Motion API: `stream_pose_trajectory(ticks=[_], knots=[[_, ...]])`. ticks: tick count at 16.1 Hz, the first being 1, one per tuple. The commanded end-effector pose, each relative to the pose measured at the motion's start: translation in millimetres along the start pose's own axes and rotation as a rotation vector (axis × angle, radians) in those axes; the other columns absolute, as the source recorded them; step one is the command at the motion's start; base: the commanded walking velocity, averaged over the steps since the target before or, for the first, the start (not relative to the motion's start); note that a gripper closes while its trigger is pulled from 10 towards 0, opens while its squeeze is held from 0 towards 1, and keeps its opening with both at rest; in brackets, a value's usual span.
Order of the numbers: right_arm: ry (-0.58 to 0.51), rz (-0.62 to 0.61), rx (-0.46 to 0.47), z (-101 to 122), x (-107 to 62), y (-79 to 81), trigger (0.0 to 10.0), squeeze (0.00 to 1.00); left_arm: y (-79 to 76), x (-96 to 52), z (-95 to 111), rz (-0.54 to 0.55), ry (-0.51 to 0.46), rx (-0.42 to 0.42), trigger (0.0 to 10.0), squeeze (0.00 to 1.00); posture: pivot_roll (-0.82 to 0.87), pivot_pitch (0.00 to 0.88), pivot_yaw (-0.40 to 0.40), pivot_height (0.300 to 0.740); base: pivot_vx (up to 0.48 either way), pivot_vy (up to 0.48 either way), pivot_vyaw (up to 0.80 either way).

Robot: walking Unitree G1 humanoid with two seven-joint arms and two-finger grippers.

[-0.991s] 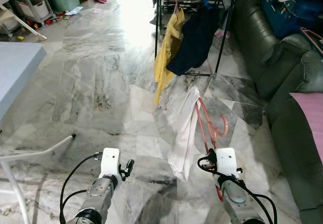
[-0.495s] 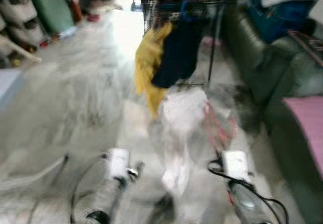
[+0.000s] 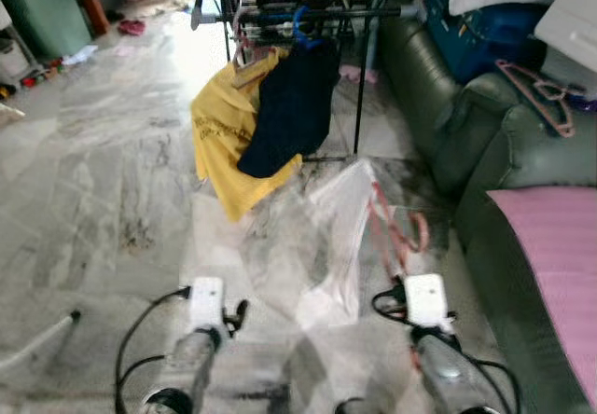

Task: Hang hanger

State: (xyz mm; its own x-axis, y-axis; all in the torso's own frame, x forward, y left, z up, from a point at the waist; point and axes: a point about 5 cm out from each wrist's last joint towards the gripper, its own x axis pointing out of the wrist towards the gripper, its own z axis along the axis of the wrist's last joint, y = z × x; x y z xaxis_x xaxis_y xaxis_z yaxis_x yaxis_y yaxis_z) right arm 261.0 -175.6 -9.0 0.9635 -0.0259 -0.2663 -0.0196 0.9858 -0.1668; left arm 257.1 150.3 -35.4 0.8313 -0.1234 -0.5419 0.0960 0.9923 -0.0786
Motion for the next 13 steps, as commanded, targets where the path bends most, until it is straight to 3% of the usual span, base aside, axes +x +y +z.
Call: stream_pose_trajectory(ticks=[1,4,13], knots=[[-0.029,0.006,0.017,3.8,0.1,6.2,10.0,0.0,12.2,-4.9,-9.4,0.031,0.039,0.007,10.0,0.0,-0.17,0.109,-0.008,0.74,0.0,0.0,0.0],[-0.025,0.008,0.015,2.6,-1.0,6.7,10.0,0.0,13.6,-5.8,-10.6,0.02,0.043,0.014,10.0,0.0,-0.16,0.113,-0.007,0.74,0.0,0.096,0.0],[-0.025,0.004,0.031,3.1,-0.6,10.4,10.0,0.0,15.2,-4.1,-3.7,0.002,0.021,0.042,10.0,0.0,-0.16,0.103,0.012,0.74,0.0,0.399,0.0]])
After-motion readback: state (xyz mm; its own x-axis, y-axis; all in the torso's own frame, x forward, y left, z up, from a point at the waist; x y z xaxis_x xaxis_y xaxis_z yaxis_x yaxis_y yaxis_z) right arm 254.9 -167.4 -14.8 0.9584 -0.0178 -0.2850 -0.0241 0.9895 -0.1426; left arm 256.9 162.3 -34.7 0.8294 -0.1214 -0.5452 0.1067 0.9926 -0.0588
